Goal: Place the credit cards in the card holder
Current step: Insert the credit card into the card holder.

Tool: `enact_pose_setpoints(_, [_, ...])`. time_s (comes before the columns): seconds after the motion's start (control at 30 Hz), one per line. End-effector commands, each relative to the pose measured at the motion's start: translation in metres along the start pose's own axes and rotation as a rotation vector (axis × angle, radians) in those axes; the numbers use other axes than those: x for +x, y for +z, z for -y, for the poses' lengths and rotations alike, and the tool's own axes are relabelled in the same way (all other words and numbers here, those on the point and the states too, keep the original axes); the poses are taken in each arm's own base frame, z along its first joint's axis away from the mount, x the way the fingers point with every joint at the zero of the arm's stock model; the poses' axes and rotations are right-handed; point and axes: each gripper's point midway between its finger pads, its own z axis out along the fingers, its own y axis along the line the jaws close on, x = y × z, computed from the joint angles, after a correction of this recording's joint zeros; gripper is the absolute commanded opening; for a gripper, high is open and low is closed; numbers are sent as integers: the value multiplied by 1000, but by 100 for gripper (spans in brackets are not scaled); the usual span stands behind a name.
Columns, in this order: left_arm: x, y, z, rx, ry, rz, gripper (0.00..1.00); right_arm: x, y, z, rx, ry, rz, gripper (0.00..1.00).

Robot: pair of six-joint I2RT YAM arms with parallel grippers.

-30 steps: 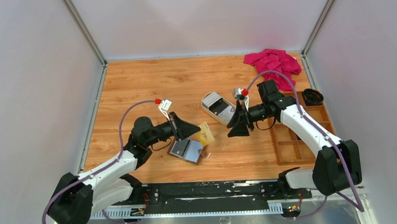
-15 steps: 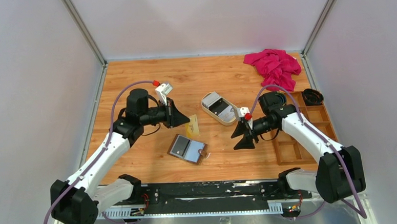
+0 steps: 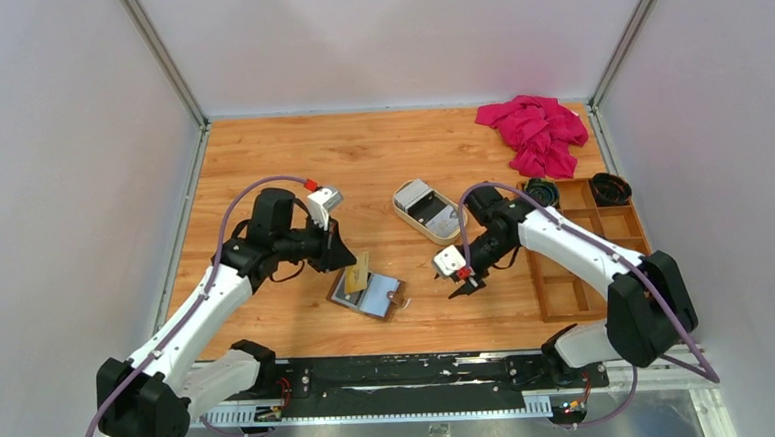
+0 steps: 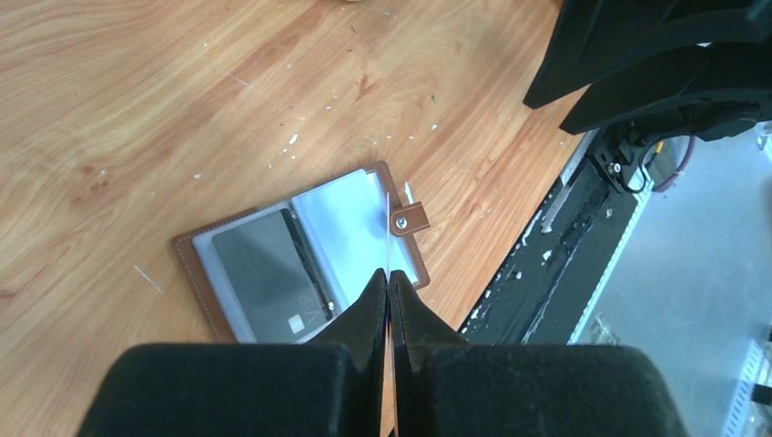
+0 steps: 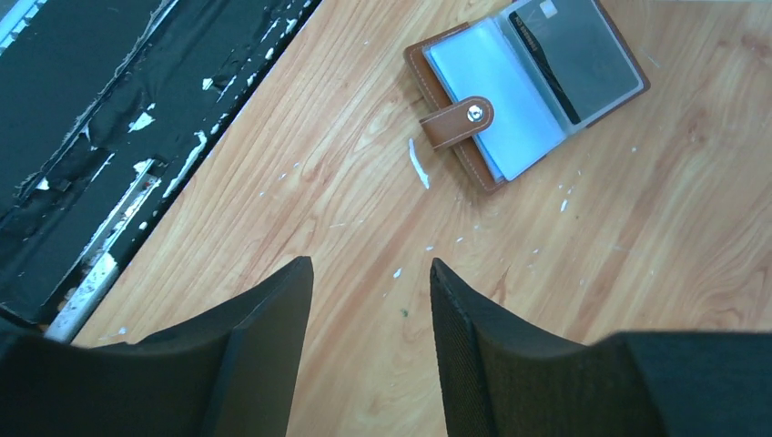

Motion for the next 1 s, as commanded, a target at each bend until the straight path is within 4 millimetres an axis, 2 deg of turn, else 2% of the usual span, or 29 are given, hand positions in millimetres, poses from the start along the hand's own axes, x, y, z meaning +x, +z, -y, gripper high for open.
enact_pose_setpoints(0.0, [-1, -8, -3, -36, 41, 24, 0, -2, 14, 2, -67, -29, 4, 53])
enact_pose_setpoints(0.13, [-1, -9, -7, -64, 45, 23, 0, 0, 32, 5, -56, -19, -11, 53])
enact_pose_setpoints(0.27, [0, -9, -13, -93, 39, 19, 0, -8, 46, 26, -18, 2, -49, 53])
enact_pose_setpoints(0.37, [0, -11, -22, -139, 32, 16, 0, -16, 59, 33, -22, 42, -45, 53])
enact_pose_setpoints(0.6, [-8, -25, -38, -248, 35, 62, 0, -28, 82, 31, -11, 262, -7, 55])
enact_pose_setpoints(0.7, [-10, -28, -38, -259, 43, 81, 0, -30, 93, 27, -22, 273, -37, 55])
enact_pose_setpoints(0.97, [-10, -28, -39, -260, 42, 82, 0, -19, 97, 33, 9, 335, -133, 56])
